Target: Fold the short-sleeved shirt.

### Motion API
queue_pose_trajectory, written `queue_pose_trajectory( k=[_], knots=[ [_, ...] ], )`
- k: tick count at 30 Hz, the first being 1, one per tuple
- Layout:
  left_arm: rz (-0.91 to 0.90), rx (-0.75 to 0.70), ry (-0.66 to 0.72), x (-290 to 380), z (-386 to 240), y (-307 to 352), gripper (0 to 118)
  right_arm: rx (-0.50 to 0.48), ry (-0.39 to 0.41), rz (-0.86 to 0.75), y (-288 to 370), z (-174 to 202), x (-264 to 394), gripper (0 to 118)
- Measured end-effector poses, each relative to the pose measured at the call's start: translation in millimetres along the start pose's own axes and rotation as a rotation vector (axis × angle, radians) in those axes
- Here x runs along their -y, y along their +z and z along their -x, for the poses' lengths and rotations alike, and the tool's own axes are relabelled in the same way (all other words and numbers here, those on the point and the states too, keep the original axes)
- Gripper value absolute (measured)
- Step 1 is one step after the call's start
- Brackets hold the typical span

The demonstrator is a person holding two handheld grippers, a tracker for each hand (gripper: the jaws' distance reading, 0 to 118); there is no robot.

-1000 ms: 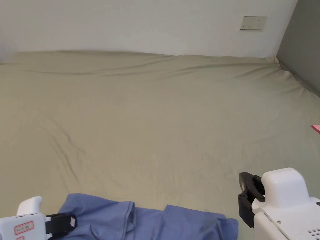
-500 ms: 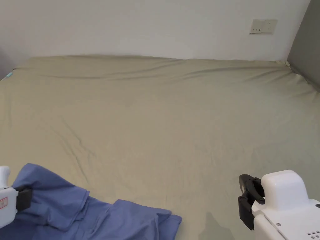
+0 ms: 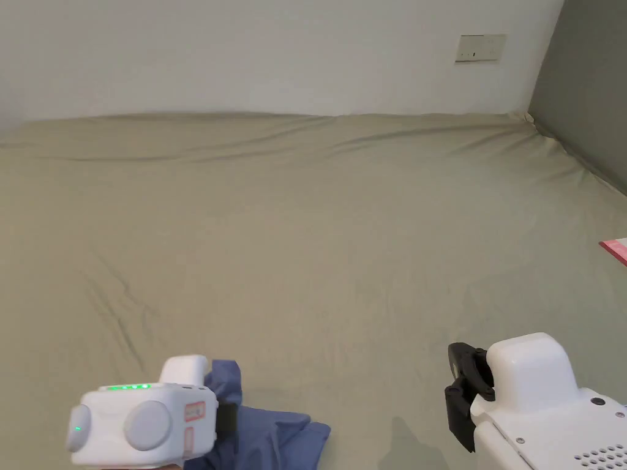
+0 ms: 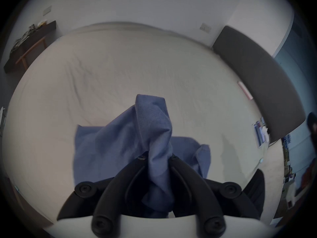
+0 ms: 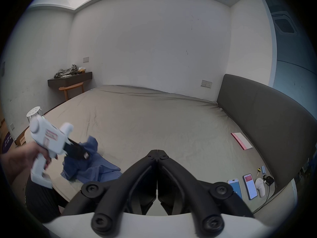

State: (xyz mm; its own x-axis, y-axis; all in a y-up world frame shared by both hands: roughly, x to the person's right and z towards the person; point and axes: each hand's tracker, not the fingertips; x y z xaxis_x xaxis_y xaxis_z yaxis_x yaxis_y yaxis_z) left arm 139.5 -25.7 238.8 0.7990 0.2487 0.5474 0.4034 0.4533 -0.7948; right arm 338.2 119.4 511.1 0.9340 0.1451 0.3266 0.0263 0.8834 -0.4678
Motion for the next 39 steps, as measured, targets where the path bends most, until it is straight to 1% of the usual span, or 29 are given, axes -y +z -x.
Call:
queue_pose_trajectory(
  k=[4,6,7,8,9,10,11,12,13,14,15,16,17,18,19,20,21,22,23,24,25,26,27,29,30,34,37,39],
  knots=[
    [0.027,-0.043,-0.014,14.2,-23.0,-33.4,14,0.009,-0.011,0.012,-1.4,-6.7,5.0,3],
    [0.015,-0.086,-0.019,19.2,-35.4,-36.5,14,0.012,-0.014,0.021,-3.5,-9.5,7.6,3],
    [0.008,-0.103,-0.017,19.3,-39.3,-37.6,15,0.014,-0.016,0.025,-4.4,-10.6,8.8,3],
    [0.007,-0.101,-0.013,19.0,-44.0,-35.0,21,0.015,-0.018,0.028,-5.6,-11.6,9.8,3],
    [0.003,-0.092,-0.006,18.8,-46.7,-32.8,32,0.014,-0.020,0.031,-6.8,-12.2,10.6,3],
    [-0.003,-0.040,0.023,18.2,-47.6,-30.6,58,0.014,-0.022,0.033,-8.2,-12.6,11.2,3],
    [0.002,0.065,0.048,17.0,-47.4,-28.1,97,0.012,-0.025,0.035,-9.5,-12.9,11.7,3],
    [0.019,0.180,0.062,15.9,-48.2,-26.3,118,0.010,-0.027,0.037,-10.3,-12.7,11.7,3],
    [0.040,0.280,0.078,14.9,-51.5,-22.6,118,0.009,-0.028,0.037,-10.6,-12.3,11.6,3],
    [0.005,0.325,0.088,15.4,-53.9,-13.9,118,0.009,-0.028,0.037,-10.5,-12.1,11.4,3],
    [0.004,0.326,0.085,11.5,-54.7,-9.2,118,0.008,-0.027,0.036,-10.3,-11.9,11.3,3],
    [-0.021,0.369,0.078,9.3,-52.8,-1.7,118,0.008,-0.027,0.034,-9.9,-11.6,11.1,3],
    [-0.059,0.407,0.088,7.5,-50.5,5.8,114,0.008,-0.027,0.032,-9.0,-11.6,10.8,3],
    [-0.089,0.435,0.101,5.8,-44.9,14.0,107,0.008,-0.028,0.030,-8.1,-11.8,10.6,3],
    [-0.115,0.443,0.119,3.5,-38.6,22.0,107,0.009,-0.029,0.028,-6.9,-12.1,10.5,3],
    [-0.143,0.424,0.126,1.4,-30.8,29.7,104,0.011,-0.029,0.027,-5.9,-12.5,10.5,3],
    [-0.178,0.384,0.120,1.0,-26.2,37.1,95,0.014,-0.029,0.027,-5.3,-12.7,10.5,3],
    [-0.214,0.323,0.097,0.5,-21.1,42.4,77,0.016,-0.028,0.027,-5.0,-12.9,10.7,3],
    [-0.242,0.256,0.062,0.5,-16.6,45.9,48,0.019,-0.028,0.027,-4.6,-13.2,10.8,3],
    [-0.261,0.194,0.029,1.1,-13.2,46.7,32,0.020,-0.029,0.027,-4.4,-13.2,10.9,3],
    [-0.276,0.133,0.002,3.4,-10.5,45.6,19,0.021,-0.031,0.027,-4.0,-13.0,11.0,3],
    [-0.278,0.072,-0.022,5.1,-6.9,44.4,2,0.021,-0.032,0.027,-3.4,-12.5,11.0,3],
    [-0.286,0.024,-0.040,7.5,-4.2,41.9,0,0.021,-0.032,0.026,-2.7,-12.0,11.1,3],
    [-0.238,-0.110,-0.110,13.9,-4.4,28.1,0,0.018,-0.028,0.025,-1.5,-10.3,11.2,3],
    [-0.249,-0.159,-0.115,18.0,-5.0,21.7,0,0.015,-0.026,0.026,-1.2,-9.5,11.1,3],
    [-0.195,-0.078,-0.103,32.1,-14.6,-10.3,0,0.015,-0.016,0.026,-0.3,-7.8,10.3,3],
    [-0.159,-0.068,-0.175,43.2,-41.5,-32.8,0,0.018,-0.018,0.027,0.1,-9.5,10.4,3],
    [-0.142,-0.059,-0.180,46.6,-56.2,-43.6,0,0.023,-0.019,0.032,0.5,-11.7,10.8,3]
  ],
)
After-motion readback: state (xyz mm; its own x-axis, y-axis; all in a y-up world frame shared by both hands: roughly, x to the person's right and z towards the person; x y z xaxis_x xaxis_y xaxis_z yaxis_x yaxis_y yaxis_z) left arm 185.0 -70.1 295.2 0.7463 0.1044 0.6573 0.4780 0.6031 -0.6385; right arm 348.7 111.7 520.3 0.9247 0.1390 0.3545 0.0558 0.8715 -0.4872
